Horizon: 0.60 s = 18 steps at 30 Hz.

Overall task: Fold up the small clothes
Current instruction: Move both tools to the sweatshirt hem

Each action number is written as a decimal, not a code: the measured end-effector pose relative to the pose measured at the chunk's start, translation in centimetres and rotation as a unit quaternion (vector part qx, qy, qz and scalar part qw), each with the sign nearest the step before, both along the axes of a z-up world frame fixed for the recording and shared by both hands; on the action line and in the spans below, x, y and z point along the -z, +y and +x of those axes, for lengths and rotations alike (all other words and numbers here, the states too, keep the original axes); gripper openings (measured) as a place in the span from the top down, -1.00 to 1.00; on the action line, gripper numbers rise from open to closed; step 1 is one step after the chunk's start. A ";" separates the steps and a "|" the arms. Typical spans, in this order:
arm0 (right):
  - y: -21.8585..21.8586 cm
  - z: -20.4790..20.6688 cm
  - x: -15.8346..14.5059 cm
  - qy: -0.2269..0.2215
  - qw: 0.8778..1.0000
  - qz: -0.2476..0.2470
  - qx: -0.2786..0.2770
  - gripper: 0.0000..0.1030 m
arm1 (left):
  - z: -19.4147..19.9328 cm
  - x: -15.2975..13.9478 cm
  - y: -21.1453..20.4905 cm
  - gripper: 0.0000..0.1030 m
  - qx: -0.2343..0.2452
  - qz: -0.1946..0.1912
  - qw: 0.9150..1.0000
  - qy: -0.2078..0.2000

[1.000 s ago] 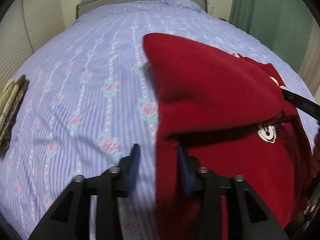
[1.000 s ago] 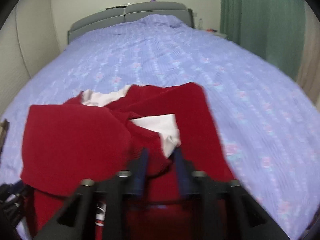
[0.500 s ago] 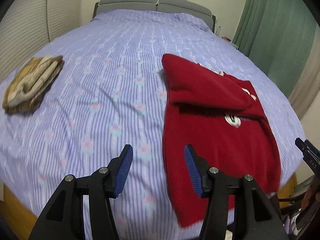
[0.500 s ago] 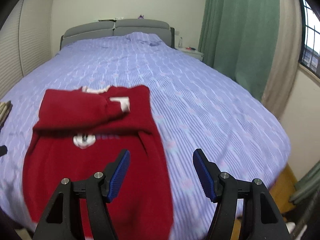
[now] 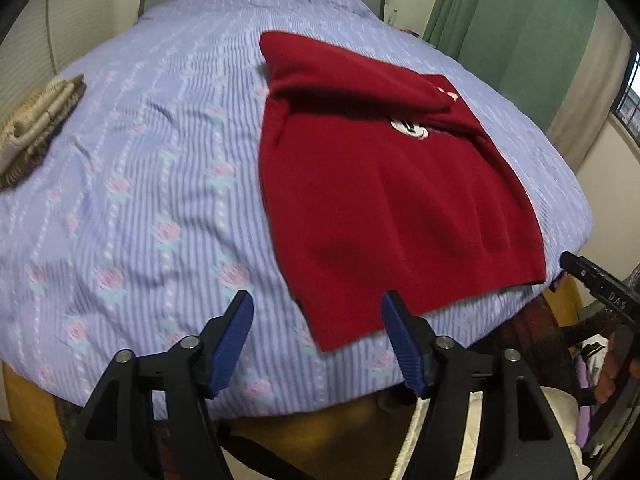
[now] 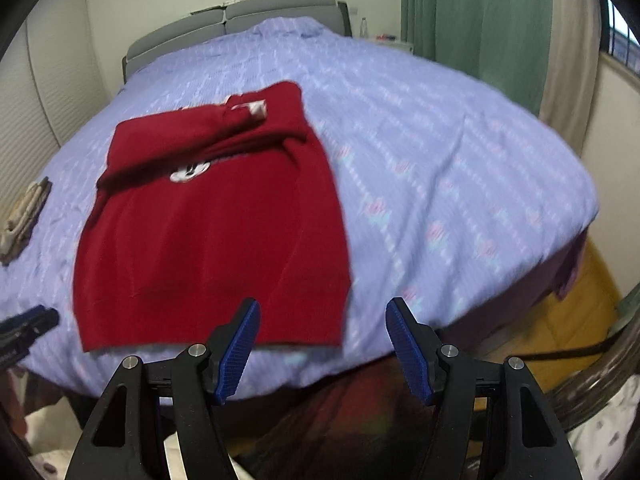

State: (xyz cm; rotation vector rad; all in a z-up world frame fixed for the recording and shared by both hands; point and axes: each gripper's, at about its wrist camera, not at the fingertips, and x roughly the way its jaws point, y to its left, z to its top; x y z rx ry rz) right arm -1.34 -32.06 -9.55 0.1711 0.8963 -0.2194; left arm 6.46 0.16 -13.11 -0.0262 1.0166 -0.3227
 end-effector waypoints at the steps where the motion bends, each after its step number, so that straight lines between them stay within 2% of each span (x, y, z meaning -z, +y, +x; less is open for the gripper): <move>1: 0.1 0.0 0.3 0.000 1.000 0.003 -0.001 -0.27 | -0.1 0.1 -0.1 -0.30 0.000 0.000 1.000 0.002; 3: 0.1 -0.1 0.7 -0.001 1.000 0.003 0.002 -0.27 | 0.0 0.5 -0.1 -0.38 0.000 -0.003 1.000 0.006; 9: -0.3 0.4 2.2 0.001 0.999 0.039 0.015 -0.27 | 0.5 2.2 0.1 -0.39 -0.004 -0.032 0.999 0.039; 13: 0.0 1.0 3.4 0.014 0.999 0.041 0.010 -0.26 | 1.0 2.8 0.0 -0.36 0.007 -0.065 0.997 0.047; 18: -1.0 1.4 4.4 0.017 0.997 0.076 0.022 -0.25 | 1.9 4.4 0.1 -0.16 -0.004 -0.075 0.994 0.078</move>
